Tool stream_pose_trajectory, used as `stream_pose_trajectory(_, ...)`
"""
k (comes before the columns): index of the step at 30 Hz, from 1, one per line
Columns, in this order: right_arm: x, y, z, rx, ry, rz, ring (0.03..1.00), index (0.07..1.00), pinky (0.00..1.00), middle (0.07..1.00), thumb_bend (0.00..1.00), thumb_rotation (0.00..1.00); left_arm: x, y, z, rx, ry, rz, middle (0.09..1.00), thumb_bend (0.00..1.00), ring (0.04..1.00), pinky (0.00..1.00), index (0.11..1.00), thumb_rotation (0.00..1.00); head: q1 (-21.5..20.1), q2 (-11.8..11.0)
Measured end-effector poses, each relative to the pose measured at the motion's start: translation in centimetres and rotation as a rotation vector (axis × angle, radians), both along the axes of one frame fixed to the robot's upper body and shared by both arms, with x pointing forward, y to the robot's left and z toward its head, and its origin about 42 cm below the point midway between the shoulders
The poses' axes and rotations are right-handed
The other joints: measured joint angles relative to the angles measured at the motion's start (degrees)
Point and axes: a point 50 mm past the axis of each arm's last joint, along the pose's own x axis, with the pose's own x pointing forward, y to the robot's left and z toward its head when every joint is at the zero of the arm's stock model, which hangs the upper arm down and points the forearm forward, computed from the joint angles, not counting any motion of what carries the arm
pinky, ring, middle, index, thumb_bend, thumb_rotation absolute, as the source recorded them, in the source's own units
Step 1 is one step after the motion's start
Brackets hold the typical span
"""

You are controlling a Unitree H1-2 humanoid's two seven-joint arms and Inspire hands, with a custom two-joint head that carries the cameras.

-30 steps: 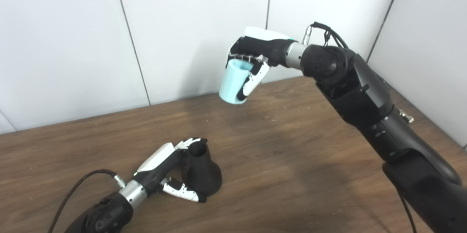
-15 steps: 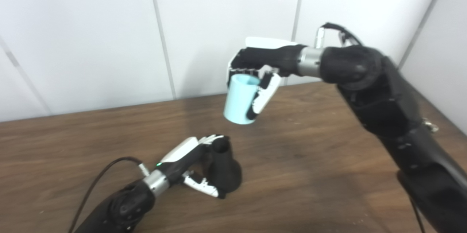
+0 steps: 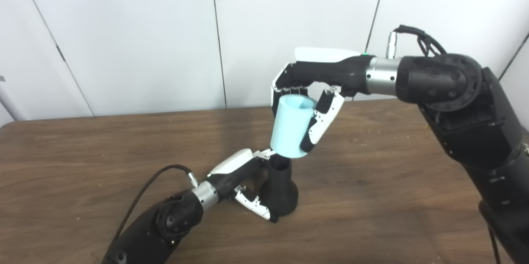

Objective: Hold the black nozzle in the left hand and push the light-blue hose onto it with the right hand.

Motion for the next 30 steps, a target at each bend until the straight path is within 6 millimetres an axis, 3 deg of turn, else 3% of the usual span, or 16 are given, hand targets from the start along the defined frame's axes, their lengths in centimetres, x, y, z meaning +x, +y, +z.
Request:
stream_pose_trajectory(10,-0.14,0.23,0.08,0.008,-0.022,0.047,0.449,0.474,0.39,0.48,0.5,0.0,-0.12,-0.47,0.17,0.009,0.001,0.006,0.957,0.52,1.0,1.0,0.481,0.06,0.44,0.44)
stream_pose_trajectory(30,0.36,0.55,-0.45,0.02,-0.325,0.149,0.445,0.5,0.34,0.506,0.5,0.0,-0.19,-0.74,0.29,0.012,-0.001,0.006,0.957,0.52,1.0,1.0,0.481,0.07,0.26,1.05)
